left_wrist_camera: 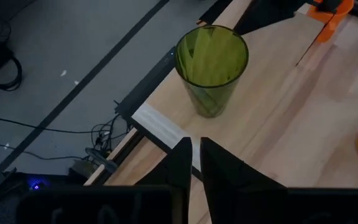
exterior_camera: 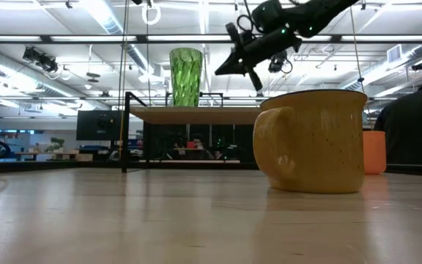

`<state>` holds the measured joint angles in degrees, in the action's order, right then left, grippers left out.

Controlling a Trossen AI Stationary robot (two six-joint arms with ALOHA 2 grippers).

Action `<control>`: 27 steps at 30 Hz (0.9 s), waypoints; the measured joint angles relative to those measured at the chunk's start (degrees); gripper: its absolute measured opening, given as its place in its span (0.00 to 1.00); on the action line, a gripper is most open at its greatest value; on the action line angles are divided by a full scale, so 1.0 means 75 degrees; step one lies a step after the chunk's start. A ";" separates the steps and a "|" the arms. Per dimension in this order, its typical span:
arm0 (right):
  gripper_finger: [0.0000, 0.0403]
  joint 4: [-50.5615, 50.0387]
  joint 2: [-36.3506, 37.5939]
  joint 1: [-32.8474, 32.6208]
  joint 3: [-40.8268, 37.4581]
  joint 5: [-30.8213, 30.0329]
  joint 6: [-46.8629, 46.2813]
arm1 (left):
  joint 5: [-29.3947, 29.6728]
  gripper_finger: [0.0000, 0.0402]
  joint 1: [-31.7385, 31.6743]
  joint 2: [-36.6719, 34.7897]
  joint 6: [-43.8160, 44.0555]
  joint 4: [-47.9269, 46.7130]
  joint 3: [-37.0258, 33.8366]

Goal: Stack small to large cups/mugs on shelf
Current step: Put the green cup on the shelf

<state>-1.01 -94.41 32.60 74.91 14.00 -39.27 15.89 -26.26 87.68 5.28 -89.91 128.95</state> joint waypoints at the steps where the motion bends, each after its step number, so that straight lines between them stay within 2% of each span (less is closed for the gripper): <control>1: 0.01 0.0071 -0.0081 0.0003 0.0000 0.0000 -0.0002 | 0.0001 0.10 -0.0002 0.0000 -0.0001 0.0000 0.0000; 7: 0.02 0.0838 -0.0460 0.0150 0.0000 0.0013 -0.0066 | 0.0001 0.10 -0.0006 0.0003 0.0211 0.0036 0.0000; 13: 0.01 0.0968 -0.0884 0.0195 0.0318 0.0548 0.0062 | 0.0001 0.08 -0.0006 0.0006 0.0428 0.0134 0.0000; 21: 0.01 -0.0132 -0.1416 -0.0023 0.1564 0.0693 0.0776 | -0.0001 0.09 -0.0006 0.0006 0.0618 0.0125 0.0000; 27: 0.02 -0.0497 -0.1449 -0.0127 0.1731 0.0685 0.0863 | -0.0001 0.08 -0.0006 0.0009 0.0617 0.0119 0.0000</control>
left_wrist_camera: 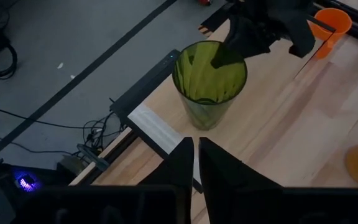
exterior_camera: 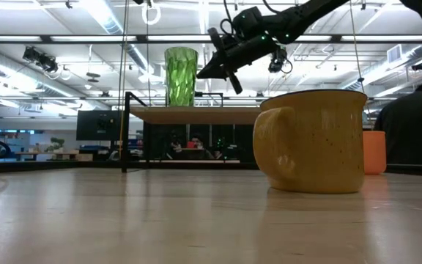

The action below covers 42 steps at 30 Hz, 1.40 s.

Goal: Stack small to large cups/mugs on shelf
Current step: Put the green cup on the shelf, then put the yellow mug on the shelf

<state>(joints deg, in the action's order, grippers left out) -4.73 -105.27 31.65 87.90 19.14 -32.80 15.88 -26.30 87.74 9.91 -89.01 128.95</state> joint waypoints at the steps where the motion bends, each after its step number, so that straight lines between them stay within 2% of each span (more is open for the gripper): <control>1: 0.02 -0.0037 0.0000 -0.0035 0.0000 0.0002 0.0000 | 0.0000 0.07 0.0000 -0.0003 -0.0008 0.0003 0.0000; 16: 0.02 -0.0521 0.0116 -0.0226 0.0000 -0.0209 0.0229 | 0.0028 0.08 0.0001 0.0000 -0.0017 -0.0068 0.0000; 22: 0.02 -0.1261 0.0846 -0.0234 0.0000 -0.0550 0.0404 | 0.0058 0.07 0.0000 0.0000 -0.0027 -0.0133 -0.0003; 29: 0.02 -0.3190 0.2124 -0.0722 0.0000 -0.1031 0.0563 | 0.0061 0.06 0.0120 0.0047 -0.0215 -0.0134 -0.0003; 34: 0.02 -0.4634 0.3114 -0.1600 0.0000 -0.1914 0.0474 | 0.0052 0.08 0.0295 0.0068 -0.0448 -0.0133 -0.0009; 42: 0.02 -0.6174 0.4306 -0.3577 0.0000 -0.4106 -0.0509 | 0.0058 0.06 0.0825 0.0067 0.0029 -0.0102 -0.0061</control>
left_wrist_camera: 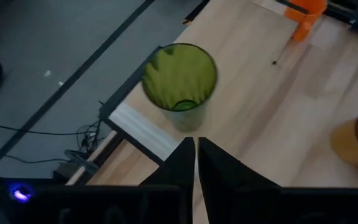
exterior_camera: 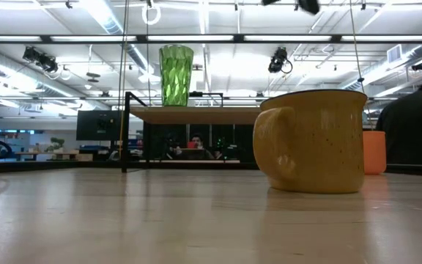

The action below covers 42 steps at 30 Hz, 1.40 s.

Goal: Stack small to large cups/mugs on shelf
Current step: Put the yellow mug on the shelf

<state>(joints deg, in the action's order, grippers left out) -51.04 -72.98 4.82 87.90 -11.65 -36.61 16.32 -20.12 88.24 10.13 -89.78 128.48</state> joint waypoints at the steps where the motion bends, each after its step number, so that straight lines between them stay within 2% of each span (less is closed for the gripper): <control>1: 0.02 -0.0191 0.0088 -0.0224 0.0000 -0.0218 -0.0107 | 0.0000 0.06 0.0126 -0.0011 0.0110 0.0032 -0.0121; 12: 0.02 -0.3401 0.0645 -0.2584 0.0000 -0.0971 -0.2156 | 0.0223 0.06 0.1513 -0.0008 0.2541 0.0374 -0.2686; 18: 0.02 -0.4577 0.0718 -0.4180 0.0000 -0.1759 -0.3706 | 0.0213 0.07 0.2628 -0.0017 0.4286 0.0817 -0.3607; 25: 0.02 -0.4612 0.0731 -0.5800 -0.0382 -0.2288 -0.4874 | 0.0214 0.05 0.3760 -0.0017 0.5781 0.1693 -0.4369; 32: 0.06 -0.4463 0.0747 -0.6943 -0.1460 -0.2306 -0.7003 | 0.0443 0.05 0.4140 -0.0023 0.6455 0.2105 -0.4920; 37: 0.14 -0.3548 0.0739 -0.7331 -0.2166 -0.2301 -0.7980 | 0.0454 0.06 0.4262 -0.0023 0.6569 0.2876 -0.5411; 42: 0.23 -0.2692 0.0736 -0.7178 -0.2517 -0.2211 -0.8185 | 0.0250 0.04 0.4410 -0.0023 0.6348 0.3931 -0.6105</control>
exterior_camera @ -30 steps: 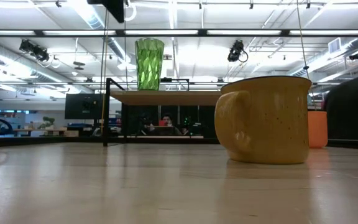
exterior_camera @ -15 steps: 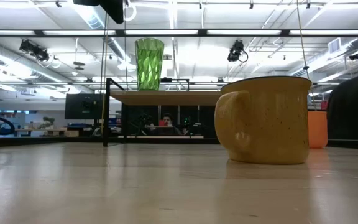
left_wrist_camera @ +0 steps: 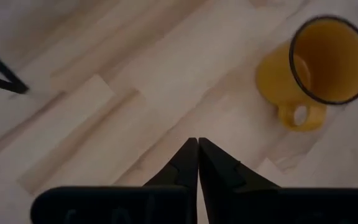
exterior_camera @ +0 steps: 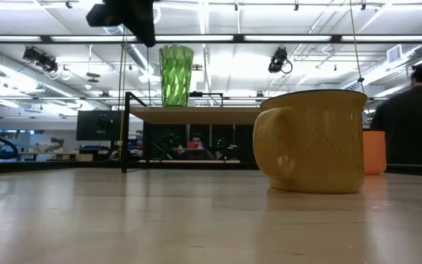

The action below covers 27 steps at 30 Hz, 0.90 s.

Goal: Stack small to large cups/mugs on shelf
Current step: Put the yellow mug on the shelf

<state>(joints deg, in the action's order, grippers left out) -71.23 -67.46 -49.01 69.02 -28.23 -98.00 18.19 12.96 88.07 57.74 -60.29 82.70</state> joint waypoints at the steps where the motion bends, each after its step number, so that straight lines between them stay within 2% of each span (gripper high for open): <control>1: 0.24 0.0130 -0.0005 0.0108 -0.0006 0.0009 0.0000 | -0.0065 0.04 0.0033 0.0000 -0.0019 0.0138 -0.0127; 4: 0.26 0.0356 -0.0003 0.0549 -0.0005 0.0096 0.0001 | -0.0145 0.05 0.0154 0.0000 -0.0027 0.0563 -0.0519; 7: 0.25 0.0439 -0.0003 0.1117 -0.0005 0.0508 0.0114 | -0.0193 0.07 0.0240 0.0000 -0.0038 0.1143 -0.0884; 16: 0.23 0.1296 -0.0450 0.2641 -0.0004 0.1785 0.1567 | -0.0506 0.09 0.0593 0.0003 -0.0070 0.3224 -0.1892; 27: 0.23 0.1398 -0.1532 0.3575 -0.0004 0.2730 0.2700 | -0.0574 0.10 0.0678 0.0003 -0.0070 0.3574 -0.2306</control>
<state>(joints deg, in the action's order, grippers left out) -60.75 -78.95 -22.19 68.99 -7.76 -77.74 13.89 18.04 88.09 57.21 -33.49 65.40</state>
